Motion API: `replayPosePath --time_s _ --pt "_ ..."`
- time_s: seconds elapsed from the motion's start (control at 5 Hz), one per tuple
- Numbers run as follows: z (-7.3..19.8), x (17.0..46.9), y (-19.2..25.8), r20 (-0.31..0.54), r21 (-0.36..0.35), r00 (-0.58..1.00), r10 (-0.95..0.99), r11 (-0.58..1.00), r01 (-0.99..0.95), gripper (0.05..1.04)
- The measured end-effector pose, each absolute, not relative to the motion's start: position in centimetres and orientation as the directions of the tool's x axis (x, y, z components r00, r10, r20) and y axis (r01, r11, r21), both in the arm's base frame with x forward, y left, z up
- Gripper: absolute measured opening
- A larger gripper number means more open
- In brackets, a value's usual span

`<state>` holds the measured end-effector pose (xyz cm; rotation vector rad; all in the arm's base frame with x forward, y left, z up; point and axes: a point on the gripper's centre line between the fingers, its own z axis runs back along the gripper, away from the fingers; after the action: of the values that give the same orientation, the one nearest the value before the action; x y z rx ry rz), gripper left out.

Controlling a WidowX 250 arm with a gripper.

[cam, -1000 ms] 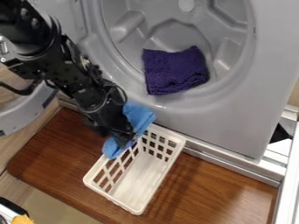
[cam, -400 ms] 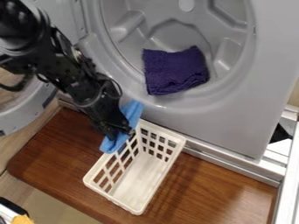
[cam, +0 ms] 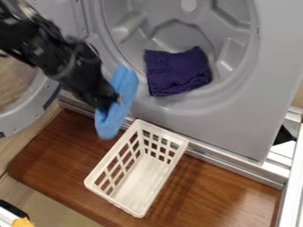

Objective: Take the blue cloth from the basket and put in the machine

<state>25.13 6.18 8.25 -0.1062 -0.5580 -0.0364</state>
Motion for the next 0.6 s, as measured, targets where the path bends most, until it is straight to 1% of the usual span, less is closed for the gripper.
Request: replayPosePath --time_s 0.2,0.4,0.6 --pt "10.7 25.9 5.8 0.610 -0.159 0.790 0.066 0.986 0.041 0.053" --pt "13.3 29.5 4.7 0.687 -0.216 0.718 0.115 0.975 0.050 0.053" --pt "13.7 33.2 2.9 0.710 -0.254 0.695 0.111 0.961 0.107 0.053"
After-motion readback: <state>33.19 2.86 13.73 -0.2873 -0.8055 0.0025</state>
